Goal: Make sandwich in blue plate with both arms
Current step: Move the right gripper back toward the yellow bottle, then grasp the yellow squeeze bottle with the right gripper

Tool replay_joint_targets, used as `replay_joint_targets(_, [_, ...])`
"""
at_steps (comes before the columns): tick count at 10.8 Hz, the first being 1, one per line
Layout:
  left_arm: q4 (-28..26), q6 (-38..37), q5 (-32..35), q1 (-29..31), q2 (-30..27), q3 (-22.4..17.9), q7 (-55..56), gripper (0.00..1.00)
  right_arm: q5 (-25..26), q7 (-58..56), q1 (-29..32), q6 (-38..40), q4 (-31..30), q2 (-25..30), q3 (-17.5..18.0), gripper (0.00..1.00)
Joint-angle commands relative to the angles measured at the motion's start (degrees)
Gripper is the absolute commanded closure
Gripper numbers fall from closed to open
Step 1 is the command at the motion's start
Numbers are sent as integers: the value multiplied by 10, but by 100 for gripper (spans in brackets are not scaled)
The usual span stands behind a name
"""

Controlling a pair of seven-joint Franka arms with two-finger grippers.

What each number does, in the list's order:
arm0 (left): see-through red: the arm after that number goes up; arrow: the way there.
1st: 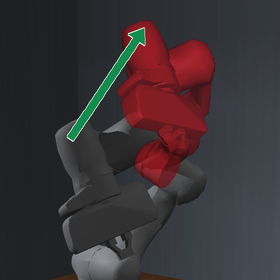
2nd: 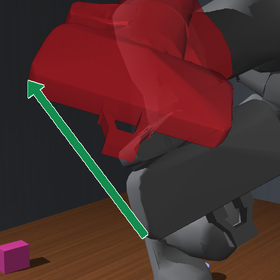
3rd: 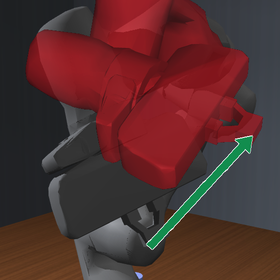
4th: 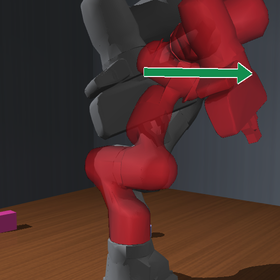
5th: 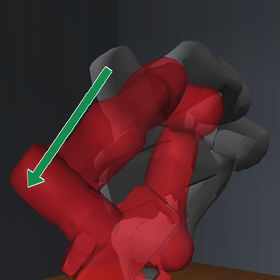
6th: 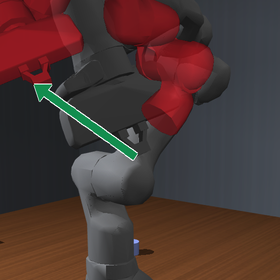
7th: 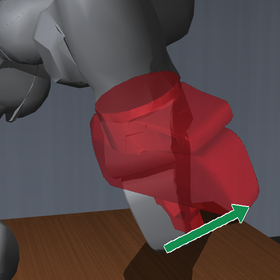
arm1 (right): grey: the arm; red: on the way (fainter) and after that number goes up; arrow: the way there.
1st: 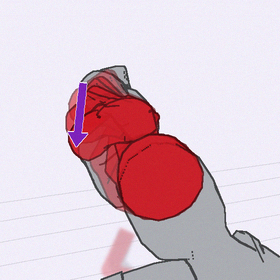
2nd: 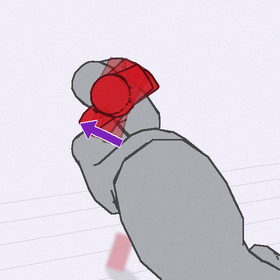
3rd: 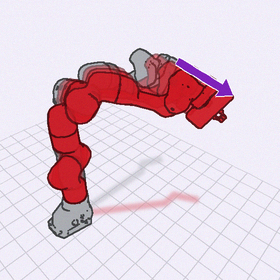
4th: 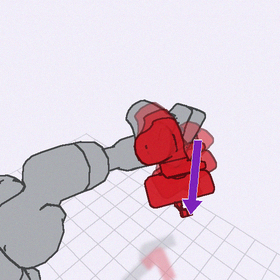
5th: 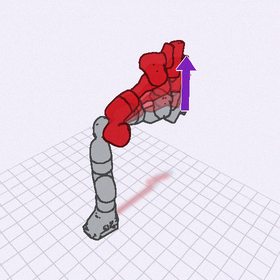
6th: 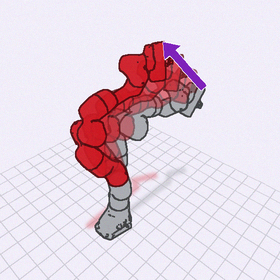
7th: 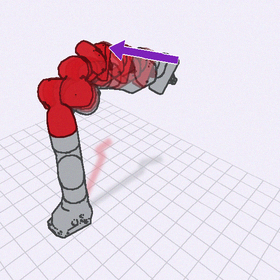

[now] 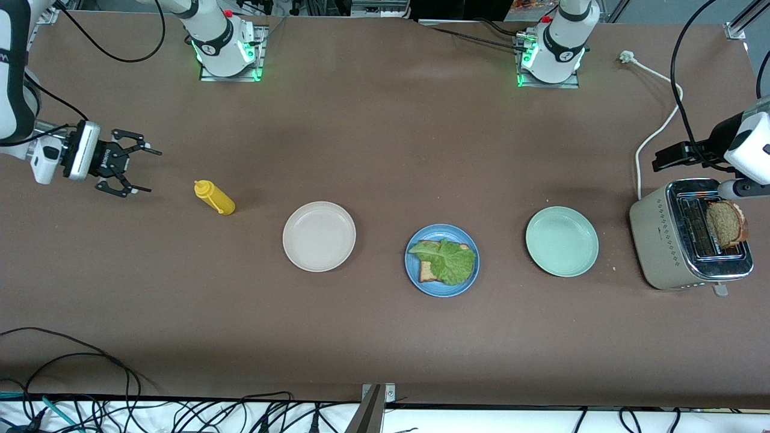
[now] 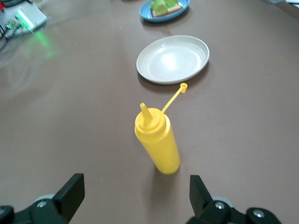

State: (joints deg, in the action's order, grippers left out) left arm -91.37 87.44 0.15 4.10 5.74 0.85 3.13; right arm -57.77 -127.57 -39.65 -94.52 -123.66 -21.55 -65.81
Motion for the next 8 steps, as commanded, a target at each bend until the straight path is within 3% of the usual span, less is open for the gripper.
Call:
replay_joint_targets(1, [-2, -2, 6, 1, -4, 1, -4, 0, -102, -93, 76, 97, 32, -127, 61, 0])
replay_joint_targets(8, [-2, -2, 6, 1, -4, 2, -4, 0, -106, -130, 269, 101, 86, -155, 272, 0])
